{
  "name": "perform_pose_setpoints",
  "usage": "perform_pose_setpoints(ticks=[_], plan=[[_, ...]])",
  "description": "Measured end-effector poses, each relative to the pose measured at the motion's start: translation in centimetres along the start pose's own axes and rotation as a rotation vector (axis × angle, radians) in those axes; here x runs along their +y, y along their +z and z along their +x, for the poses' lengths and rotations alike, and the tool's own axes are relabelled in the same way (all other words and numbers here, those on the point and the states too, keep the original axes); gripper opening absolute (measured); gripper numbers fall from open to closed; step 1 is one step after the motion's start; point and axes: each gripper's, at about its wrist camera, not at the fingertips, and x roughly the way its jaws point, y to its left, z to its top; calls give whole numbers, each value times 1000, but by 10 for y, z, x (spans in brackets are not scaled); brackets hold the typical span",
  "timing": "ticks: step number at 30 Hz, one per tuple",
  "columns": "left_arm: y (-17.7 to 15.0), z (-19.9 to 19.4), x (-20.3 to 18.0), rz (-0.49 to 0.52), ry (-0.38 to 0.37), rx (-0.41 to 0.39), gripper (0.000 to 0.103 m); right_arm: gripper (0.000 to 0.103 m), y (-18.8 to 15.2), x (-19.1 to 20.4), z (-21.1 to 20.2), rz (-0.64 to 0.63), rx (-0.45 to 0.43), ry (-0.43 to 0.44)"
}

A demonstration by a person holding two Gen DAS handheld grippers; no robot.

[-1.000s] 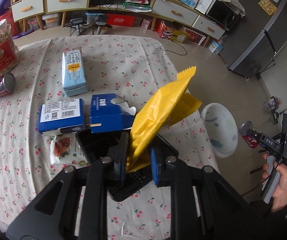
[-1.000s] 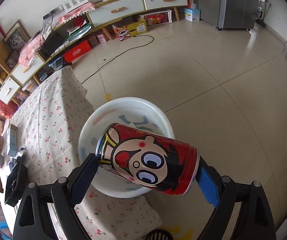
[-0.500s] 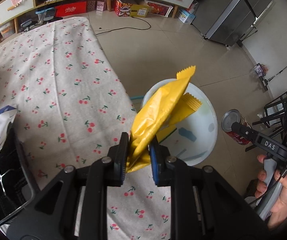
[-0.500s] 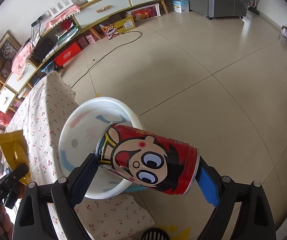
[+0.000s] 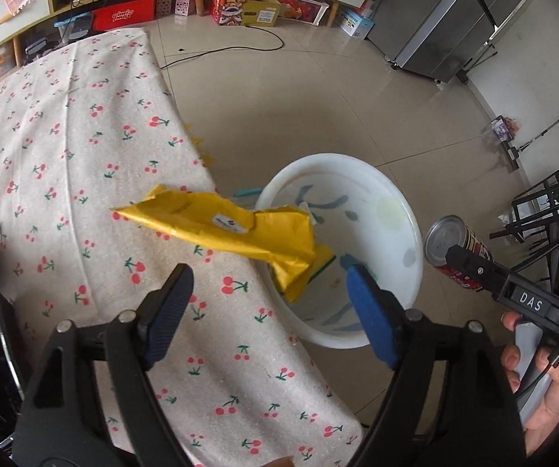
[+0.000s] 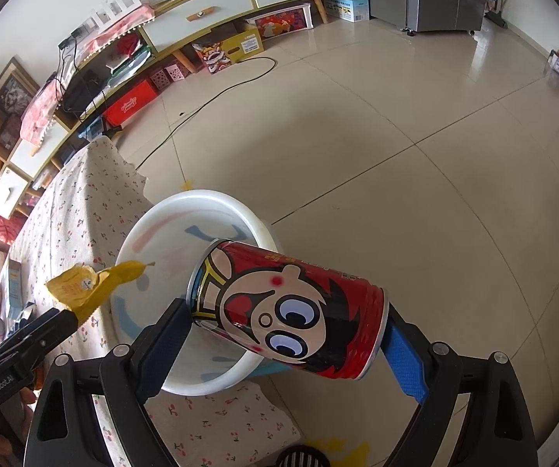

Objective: Collect trash
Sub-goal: 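Carry the can and yellow wrapper to the bucket and release both, then return both grippers to the table and grasp the blue biscuit box with the left gripper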

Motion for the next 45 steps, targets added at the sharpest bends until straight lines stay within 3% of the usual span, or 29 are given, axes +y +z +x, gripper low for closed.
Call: perform_pose_setpoints(ticks=[8, 13, 16, 19, 20, 21, 25, 28, 30, 31, 37, 41, 45], plan=[[-1, -40, 38, -44, -15, -62, 82, 93, -1, 14, 6, -14, 12, -6], [12, -20, 57, -134, -25, -24, 82, 93, -1, 18, 6, -11, 13, -7], [10, 1, 57, -136, -15, 43, 67, 93, 0, 16, 6, -3, 12, -6], [2, 17, 55, -153, -45, 98, 36, 93, 0, 13, 8, -1, 18, -12], [1, 21, 52, -147, -54, 103, 19, 93, 0, 11, 9, -2, 19, -16], [0, 23, 47, -135, -74, 105, 14, 93, 1, 10, 10, -2, 22, -20], [-3, 21, 21, -56, -181, 91, 14, 93, 2, 4, 10, 9, 24, -21], [-1, 20, 12, -46, -212, 106, 20, 93, 1, 1, 8, 16, 20, -19], [-1, 15, 13, -53, -181, 90, 61, 93, 1, 1, 7, 16, 20, -18], [0, 11, 17, -53, -167, 66, 66, 93, 0, 1, 7, 15, 20, -18], [-4, -15, 27, -17, -72, 15, 70, 93, 1, 12, 9, 0, 21, -12], [-17, -42, 43, 10, 17, -29, 80, 93, 2, 24, 12, -22, 27, -11], [-27, -63, 60, 10, 96, -50, 83, 93, 2, 40, 17, -47, 33, -14]])
